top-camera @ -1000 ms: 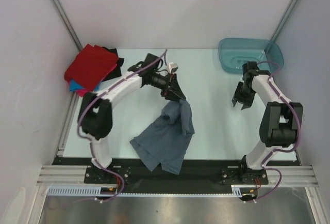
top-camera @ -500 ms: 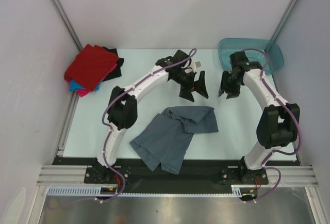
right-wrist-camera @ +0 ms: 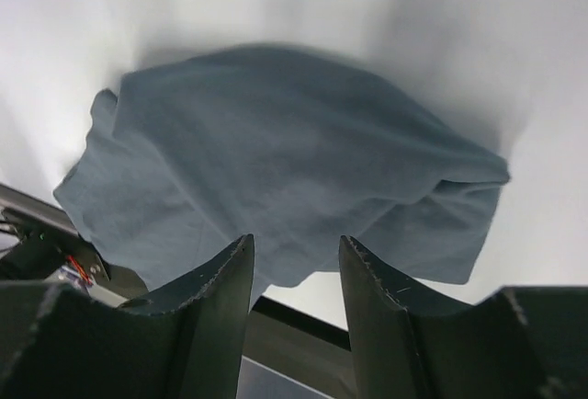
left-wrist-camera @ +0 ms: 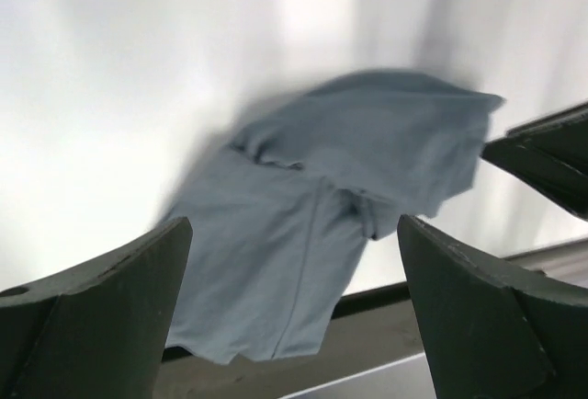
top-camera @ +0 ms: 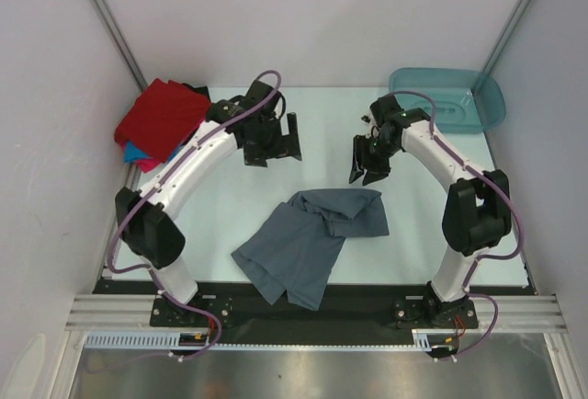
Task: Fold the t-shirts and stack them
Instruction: Flatten the tshirt out
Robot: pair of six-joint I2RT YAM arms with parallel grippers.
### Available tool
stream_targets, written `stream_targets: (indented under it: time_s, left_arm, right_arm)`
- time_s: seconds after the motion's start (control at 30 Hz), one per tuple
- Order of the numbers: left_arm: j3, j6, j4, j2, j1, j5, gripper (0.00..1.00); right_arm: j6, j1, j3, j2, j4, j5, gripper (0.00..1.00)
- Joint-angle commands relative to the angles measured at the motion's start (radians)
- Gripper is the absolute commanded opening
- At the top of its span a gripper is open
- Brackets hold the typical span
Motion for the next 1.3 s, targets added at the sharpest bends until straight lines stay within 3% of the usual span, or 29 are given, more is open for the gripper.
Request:
stream_targets:
  time_s: [0.0, 0.07, 0.2, 0.6, 1.27]
  left_arm:
    - [-0.046, -0.067, -0.103, -0.044, 0.008, -0.192, 1.00]
    - [-0.075, -0.081, -0.114, -0.058, 0.024, -0.201, 1.00]
    - [-0.120, -0.109, -0.088, -0.088, 0.044, -0.177, 1.00]
    - [-0.158, -0.107, -0.038, -0.105, 0.057, -0.141, 1.00]
    - [-0.164, -0.052, 0.010, -0.104, 0.115, -0.100, 1.00]
  right_arm:
    - [-0.057, 0.045, 0.062, 0.035, -0.066, -0.071, 0.48]
    - [-0.099, 0.082, 0.079, 0.052, -0.099, -0.058, 0.48]
    - [-0.179, 0.203, 0.084, 0.058, -0.143, 0.109, 0.49]
    - [-0.191, 0.386, 0.055, 0.110, -0.081, 0.464, 0.50]
    - [-0.165, 0.481, 0.124, 0.164, -0.077, 0.478, 0.50]
